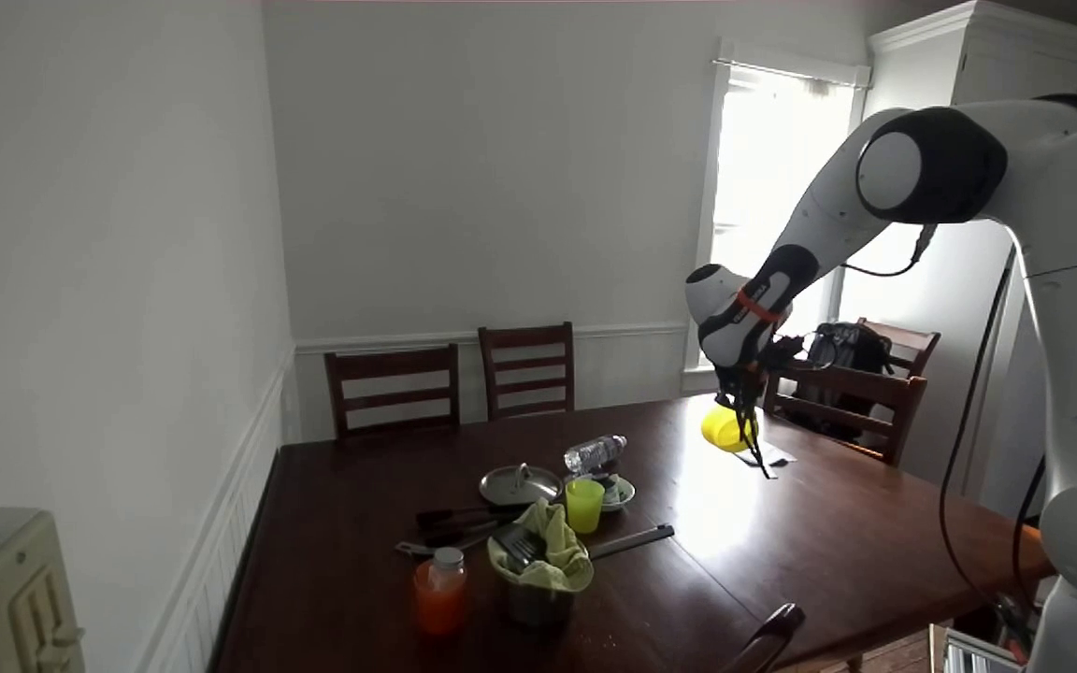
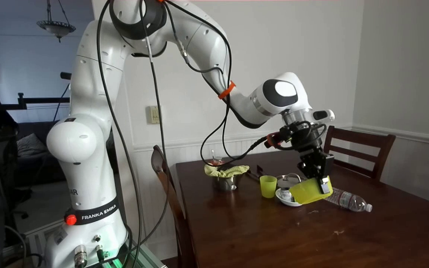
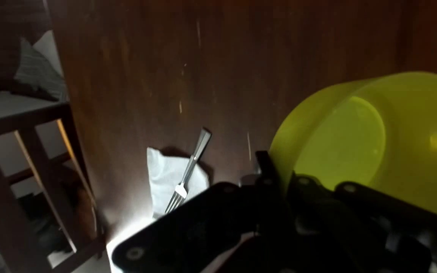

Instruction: Pour the content in the yellow bowl into the white plate

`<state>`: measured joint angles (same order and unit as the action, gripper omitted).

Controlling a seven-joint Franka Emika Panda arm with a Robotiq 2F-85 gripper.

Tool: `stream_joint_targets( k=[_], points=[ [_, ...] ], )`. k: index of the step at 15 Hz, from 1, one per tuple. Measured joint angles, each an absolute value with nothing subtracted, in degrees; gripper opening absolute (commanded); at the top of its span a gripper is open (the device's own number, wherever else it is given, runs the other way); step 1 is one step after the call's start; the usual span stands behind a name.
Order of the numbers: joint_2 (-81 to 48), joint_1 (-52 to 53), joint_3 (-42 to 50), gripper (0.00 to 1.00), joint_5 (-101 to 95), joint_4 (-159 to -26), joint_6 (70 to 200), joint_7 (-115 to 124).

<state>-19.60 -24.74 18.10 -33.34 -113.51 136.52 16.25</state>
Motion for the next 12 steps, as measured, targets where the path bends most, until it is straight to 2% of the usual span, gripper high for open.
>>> stream_joint_targets(
  k=[1,3,6,12],
  points=[
    [-20.11,-25.33,18.2,0.04,-29.26,-114.1,137.07,14.65],
    [-20.91,-25.48,18.01,0.01,-22.57,-114.8,139.31,11.5],
    [-21.15,-24.27,18.55,0.01,-20.75,-114.96,139.69,11.53],
    [-24.44,-25.31,18.78,0.01,-2.46,-112.27,139.66,12.2]
  ],
)
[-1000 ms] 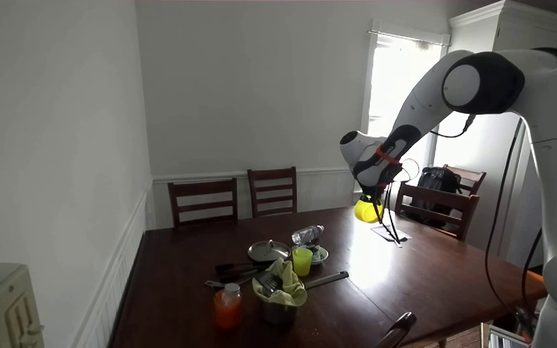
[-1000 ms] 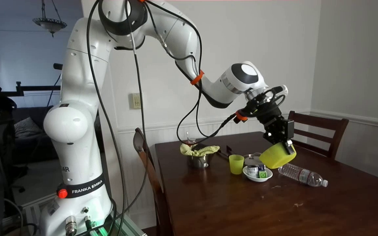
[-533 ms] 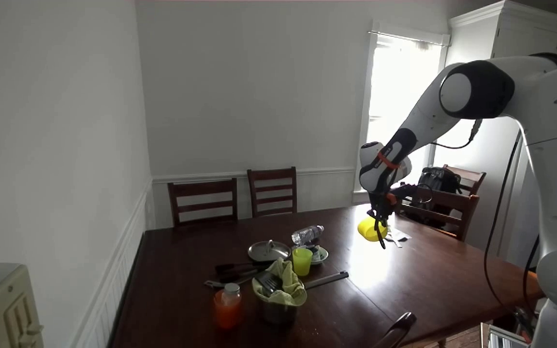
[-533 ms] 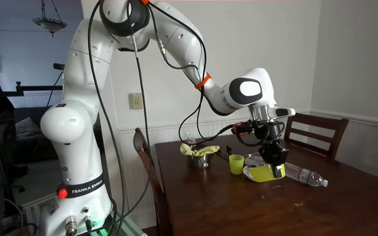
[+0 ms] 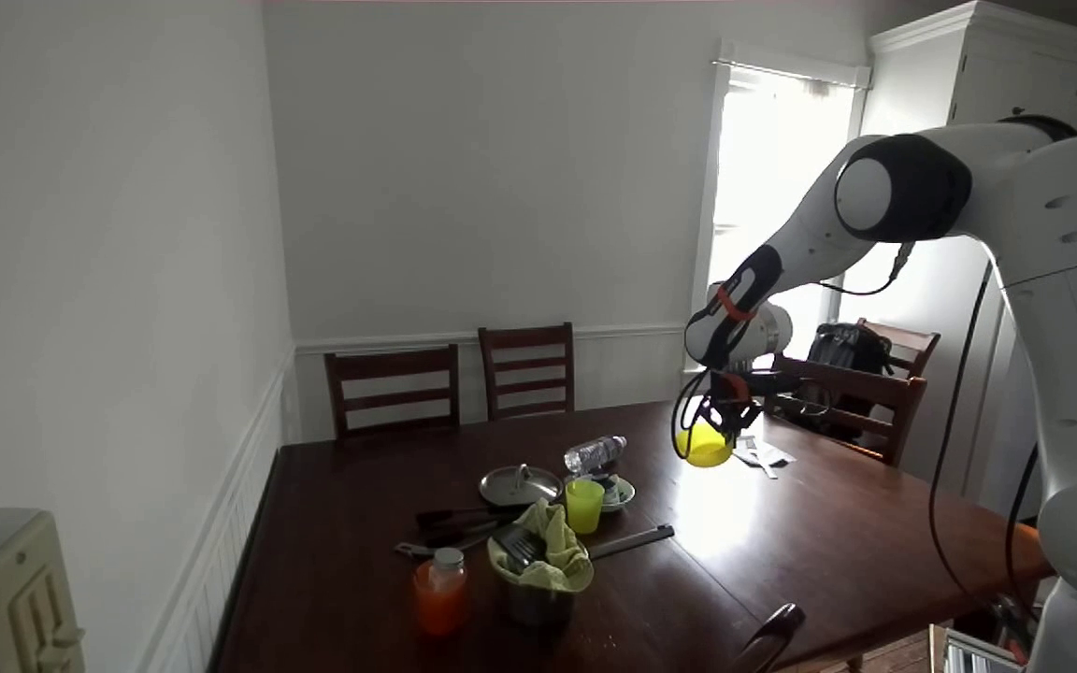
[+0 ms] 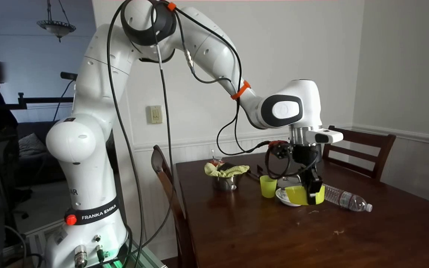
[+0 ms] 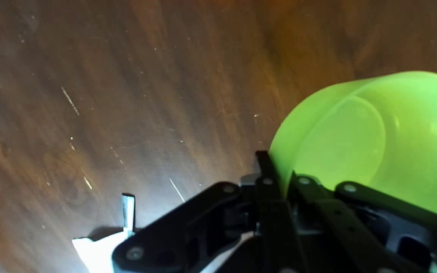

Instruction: Pour the content in the yellow bowl into the white plate

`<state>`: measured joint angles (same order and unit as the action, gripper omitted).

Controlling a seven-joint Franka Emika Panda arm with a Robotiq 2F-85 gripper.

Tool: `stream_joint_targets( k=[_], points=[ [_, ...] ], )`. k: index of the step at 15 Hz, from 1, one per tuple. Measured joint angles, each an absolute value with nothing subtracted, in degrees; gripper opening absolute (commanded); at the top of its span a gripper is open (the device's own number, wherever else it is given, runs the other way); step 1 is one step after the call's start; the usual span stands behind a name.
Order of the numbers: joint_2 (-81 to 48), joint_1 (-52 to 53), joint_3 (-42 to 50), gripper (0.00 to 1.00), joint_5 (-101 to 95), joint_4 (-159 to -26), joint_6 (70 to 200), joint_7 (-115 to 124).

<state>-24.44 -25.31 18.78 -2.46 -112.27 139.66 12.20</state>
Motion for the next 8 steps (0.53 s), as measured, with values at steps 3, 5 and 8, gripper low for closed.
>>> stream_joint_targets(
  k=[3,5,8],
  points=[
    [-28.11,-27.27,18.77,0.01,5.9,-109.69,139.98,12.71],
    [-31.17,-28.6,18.04,0.01,12.03,-107.59,140.47,12.94],
    [-35.57,-30.01,16.06,0.01,20.33,-104.24,142.81,13.85]
  ],
)
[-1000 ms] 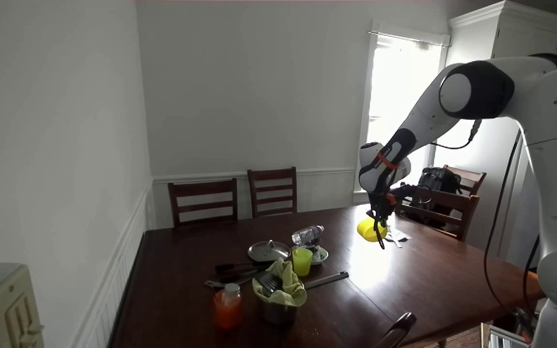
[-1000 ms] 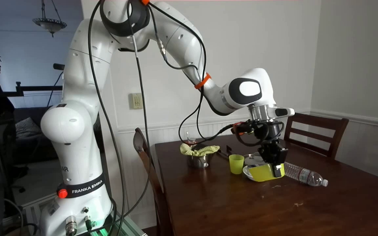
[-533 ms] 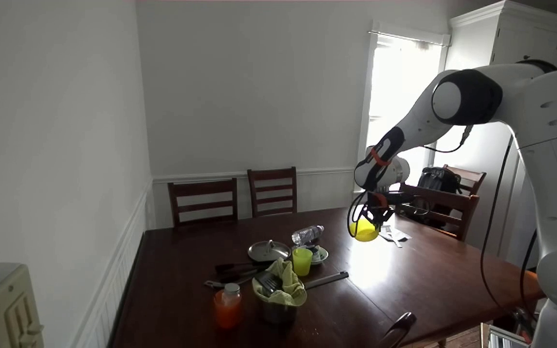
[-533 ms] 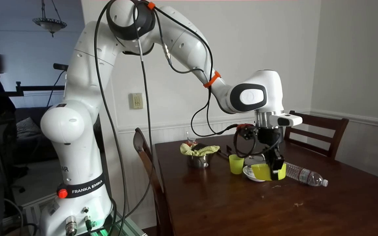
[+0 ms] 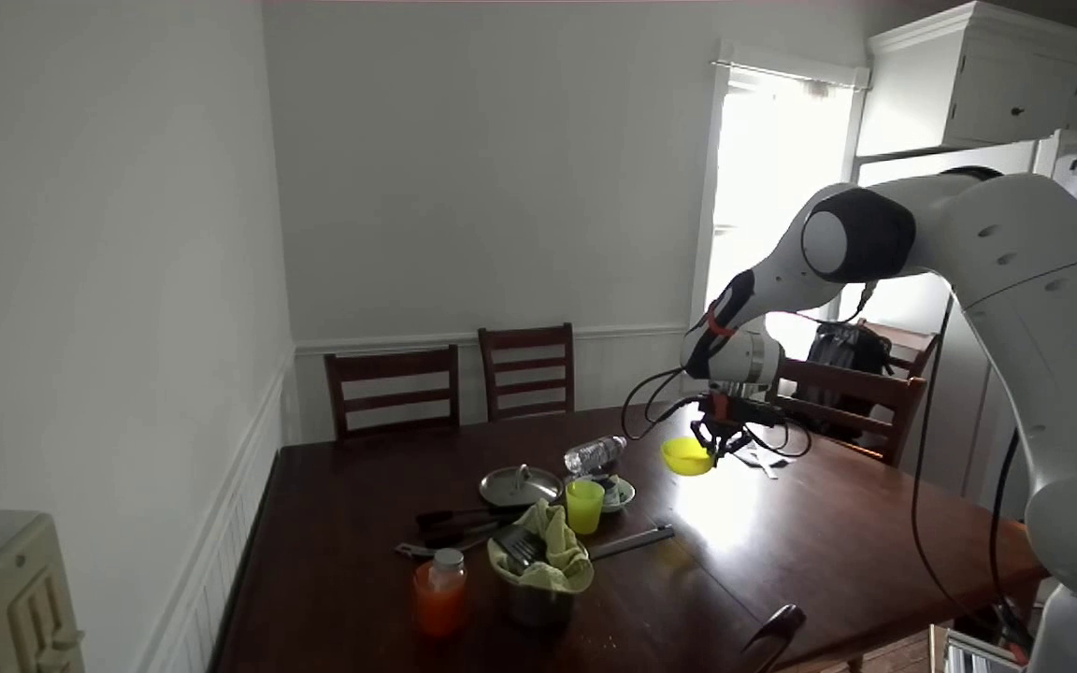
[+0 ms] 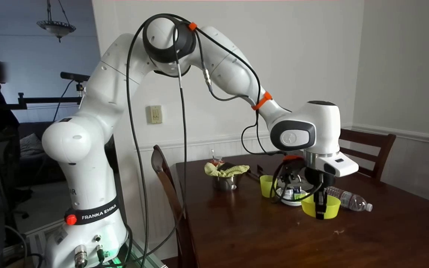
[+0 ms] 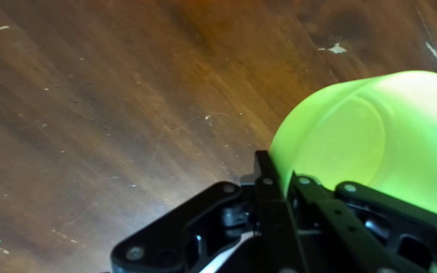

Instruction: Pour the content in the yellow bowl into the white plate

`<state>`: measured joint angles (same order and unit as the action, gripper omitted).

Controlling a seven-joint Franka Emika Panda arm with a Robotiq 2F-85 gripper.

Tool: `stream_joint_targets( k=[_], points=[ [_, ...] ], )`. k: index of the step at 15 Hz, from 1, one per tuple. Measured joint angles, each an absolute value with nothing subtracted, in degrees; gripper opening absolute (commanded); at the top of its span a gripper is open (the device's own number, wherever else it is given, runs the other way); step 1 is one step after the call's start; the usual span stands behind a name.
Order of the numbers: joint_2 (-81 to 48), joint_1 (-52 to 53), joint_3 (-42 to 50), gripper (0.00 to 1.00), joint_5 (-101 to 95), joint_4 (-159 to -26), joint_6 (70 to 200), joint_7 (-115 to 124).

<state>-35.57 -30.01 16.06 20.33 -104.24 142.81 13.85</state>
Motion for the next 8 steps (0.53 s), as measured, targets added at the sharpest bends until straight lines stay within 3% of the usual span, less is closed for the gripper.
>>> stream_joint_targets(
  k=[4,5,6,8],
  points=[
    [-40.27,-30.26,14.1,0.01,25.03,-99.8,144.34,15.43],
    [-41.21,-30.25,13.83,0.29,25.29,-98.83,144.34,15.89],
    [-42.1,-30.25,13.59,0.29,25.43,-97.97,144.34,16.23],
    [-43.6,-30.25,13.31,0.42,25.52,-96.59,144.34,16.58]
  ],
)
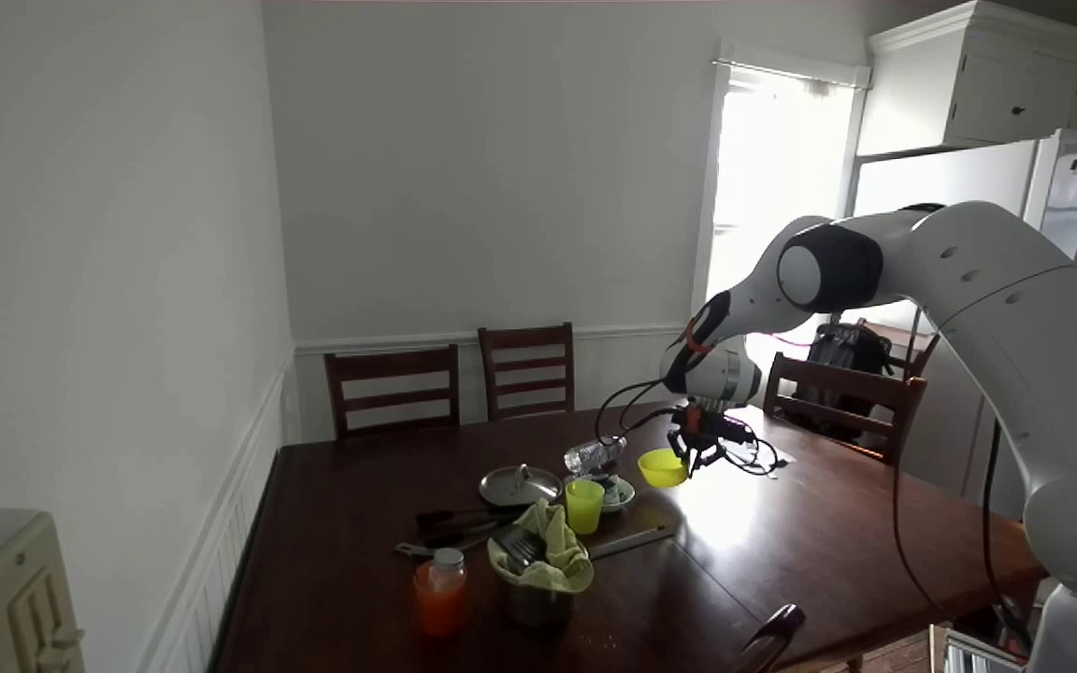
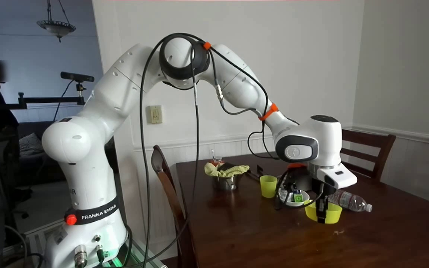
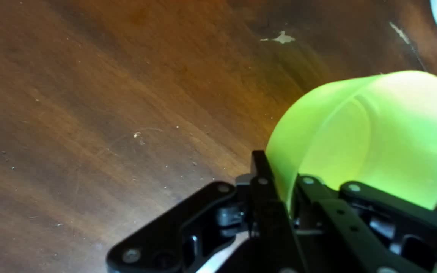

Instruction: Pour the content in the yellow bowl into the white plate

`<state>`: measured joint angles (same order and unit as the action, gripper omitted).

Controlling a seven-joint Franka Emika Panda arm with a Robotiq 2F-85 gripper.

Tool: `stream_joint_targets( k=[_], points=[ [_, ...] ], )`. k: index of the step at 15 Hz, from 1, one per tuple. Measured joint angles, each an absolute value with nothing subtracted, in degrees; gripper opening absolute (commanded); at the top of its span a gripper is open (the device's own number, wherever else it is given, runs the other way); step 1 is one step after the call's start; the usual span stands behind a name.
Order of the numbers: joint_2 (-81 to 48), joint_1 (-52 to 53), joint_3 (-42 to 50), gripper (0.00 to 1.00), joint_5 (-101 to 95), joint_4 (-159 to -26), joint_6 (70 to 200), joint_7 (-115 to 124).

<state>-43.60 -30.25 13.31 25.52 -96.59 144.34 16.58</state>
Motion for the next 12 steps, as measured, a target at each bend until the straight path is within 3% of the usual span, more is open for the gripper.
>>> stream_joint_targets(
  k=[8,10,11,12],
  points=[
    [-43.88,-31.57,13.2,0.97,26.07,-93.63,144.29,15.93],
    [-39.44,-34.07,11.71,1.0,28.45,-94.84,145.4,10.0],
    [-36.81,-35.53,10.86,0.93,29.29,-95.74,145.97,6.47],
    [-34.13,-37.04,9.95,0.99,30.14,-96.77,146.28,2.84]
  ],
)
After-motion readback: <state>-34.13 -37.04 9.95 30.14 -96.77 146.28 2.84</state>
